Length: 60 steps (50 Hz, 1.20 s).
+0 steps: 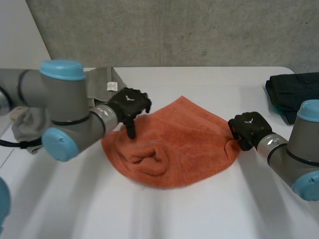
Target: Fold the laundry.
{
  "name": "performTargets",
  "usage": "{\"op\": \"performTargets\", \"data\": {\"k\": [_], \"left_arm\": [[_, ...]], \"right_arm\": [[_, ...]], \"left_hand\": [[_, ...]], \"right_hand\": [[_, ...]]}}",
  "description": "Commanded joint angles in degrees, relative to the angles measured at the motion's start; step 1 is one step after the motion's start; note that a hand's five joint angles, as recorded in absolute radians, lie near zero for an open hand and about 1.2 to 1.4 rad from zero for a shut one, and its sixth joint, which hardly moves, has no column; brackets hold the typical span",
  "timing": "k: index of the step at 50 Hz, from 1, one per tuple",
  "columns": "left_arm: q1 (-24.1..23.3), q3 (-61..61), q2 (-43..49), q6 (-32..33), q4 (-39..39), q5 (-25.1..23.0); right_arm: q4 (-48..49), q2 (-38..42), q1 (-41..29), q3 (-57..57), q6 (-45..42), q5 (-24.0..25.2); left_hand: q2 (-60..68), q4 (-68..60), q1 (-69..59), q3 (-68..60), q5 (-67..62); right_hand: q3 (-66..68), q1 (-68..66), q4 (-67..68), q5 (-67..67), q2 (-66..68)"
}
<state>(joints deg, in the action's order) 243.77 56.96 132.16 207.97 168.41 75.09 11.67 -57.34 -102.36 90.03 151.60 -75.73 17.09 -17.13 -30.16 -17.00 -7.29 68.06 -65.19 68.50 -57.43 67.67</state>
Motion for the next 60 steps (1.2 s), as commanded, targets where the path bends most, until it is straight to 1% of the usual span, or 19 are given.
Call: {"op": "performTargets", "data": {"k": [1, 5, 9, 14, 19, 24, 27, 37, 42, 46, 47, 49, 50, 53, 54, 55, 58, 60], "left_arm": [[7.2, 9.6, -8.0, 1.8, -2.3, 0.1], [12.2, 16.0, -10.2, 6.5, -1.9, -2.4], [15.1, 19.3, -9.3, 10.9, -1.6, -5.1], [16.5, 20.6, -6.7, 14.3, -1.5, -6.5], [16.1, 20.0, -4.7, 14.7, -1.4, -6.6], [15.4, 18.7, -4.0, 13.5, 0.1, -7.0], [14.9, 18.4, -3.8, 13.4, 0.6, -7.2], [10.9, 16.6, -1.1, 13.7, 0.5, -6.9], [9.3, 15.0, -0.1, 13.8, 0.6, -6.4], [8.1, 13.9, 0.6, 13.9, 0.9, -5.4], [7.8, 13.3, 0.8, 13.9, 1.0, -4.8], [7.5, 12.7, 0.9, 13.6, 1.5, -3.9], [7.3, 12.3, 0.6, 13.3, 2.2, -2.5], [7.0, 12.1, -0.7, 12.2, 3.8, 0.7], [6.9, 12.4, -2.2, 10.9, 5.3, 3.3], [6.8, 12.5, -3.2, 10.1, 6.1, 4.4], [6.5, 14.0, -7.9, 7.4, 9.1, 7.6], [6.5, 14.8, -9.7, 6.6, 9.9, 8.1]], "right_arm": [[-0.1, 0.7, -0.2, -0.4, -0.8, -0.1], [-0.1, 1.0, -0.5, -0.5, -1.3, -0.3], [-0.1, 1.0, -0.8, -0.4, -1.5, -0.7], [-0.1, 1.0, -1.1, -0.4, -1.6, -1.0], [-0.1, 1.1, -1.2, -0.3, -1.7, -1.1], [-0.1, 1.0, -1.4, -0.1, -1.8, -1.1], [-0.1, 1.0, -1.5, 0.0, -1.9, -1.3], [0.1, 1.1, -1.4, 0.0, -2.7, -1.5], [0.1, 1.1, -1.1, 0.0, -2.9, -1.5], [0.1, 1.0, -0.9, 0.1, -2.9, -1.5], [0.1, 0.9, -0.9, 0.1, -2.9, -1.5], [0.1, 0.9, -0.9, 0.1, -2.9, -1.5], [0.2, 0.8, -0.9, 0.1, -2.9, -1.5], [0.3, 0.7, -0.9, 0.1, -2.9, -1.5], [0.3, 0.6, -0.9, 0.1, -2.9, -1.5], [0.3, 0.6, -0.9, 0.1, -2.9, -1.5], [0.3, 0.4, -0.8, 0.0, -2.9, -1.5], [-0.1, 0.0, -0.7, -0.3, -3.0, -1.6]], "left_hand": [[12.1, -12.1, 1.0, -12.2, -11.9], [19.7, -19.6, -6.6, -19.8, -19.5], [23.1, -23.0, -10.0, -23.1, -22.9], [24.2, -24.2, -11.2, -24.3, -24.0], [22.2, -22.2, -9.2, -22.3, -22.0], [9.3, -9.2, 3.8, -9.4, -9.1], [9.3, -9.2, 3.8, -9.4, -9.1], [13.5, -13.4, -0.4, -13.6, -13.3], [20.0, -20.0, -6.9, -20.1, -19.8], [28.9, -28.9, -15.8, -29.0, -28.7], [41.4, -41.4, -28.4, -41.5, -41.2], [52.3, -52.2, -39.2, -52.4, -52.1], [62.8, -62.8, -49.7, -62.9, -62.6], [62.9, -62.9, -49.8, -63.0, -62.7], [62.9, -62.9, -49.8, -63.0, -62.7], [62.9, -62.9, -49.8, -63.0, -62.7], [62.9, -62.9, -49.8, -63.0, -62.7], [62.9, -62.9, -49.8, -63.0, -62.7]], "right_hand": [[11.9, -14.8, 11.5, -12.6, 12.3], [11.9, -14.8, 11.5, -12.6, 12.3], [11.9, -14.8, 11.5, -12.6, 12.3], [11.9, -14.8, 11.5, -12.6, 12.3], [11.9, -14.8, 11.5, -12.6, 12.3], [11.9, -14.8, 11.5, -12.6, 12.3], [11.9, -14.8, 11.5, -12.6, 12.3], [11.9, -14.8, 11.5, -12.6, 12.3], [11.9, -14.8, 11.5, -12.6, 12.3], [11.9, -14.8, 11.5, -12.6, 12.3], [11.9, -14.8, 11.5, -12.6, 12.3], [11.9, -14.8, 11.5, -12.6, 12.3], [11.9, -14.8, 11.5, -12.6, 12.3], [11.9, -14.8, 11.5, -12.6, 12.3], [11.9, -14.8, 11.5, -12.6, 12.3], [11.9, -14.8, 11.5, -12.6, 12.3], [11.9, -14.8, 11.5, -12.6, 12.3], [11.9, -14.8, 11.5, -12.6, 12.3]]}}
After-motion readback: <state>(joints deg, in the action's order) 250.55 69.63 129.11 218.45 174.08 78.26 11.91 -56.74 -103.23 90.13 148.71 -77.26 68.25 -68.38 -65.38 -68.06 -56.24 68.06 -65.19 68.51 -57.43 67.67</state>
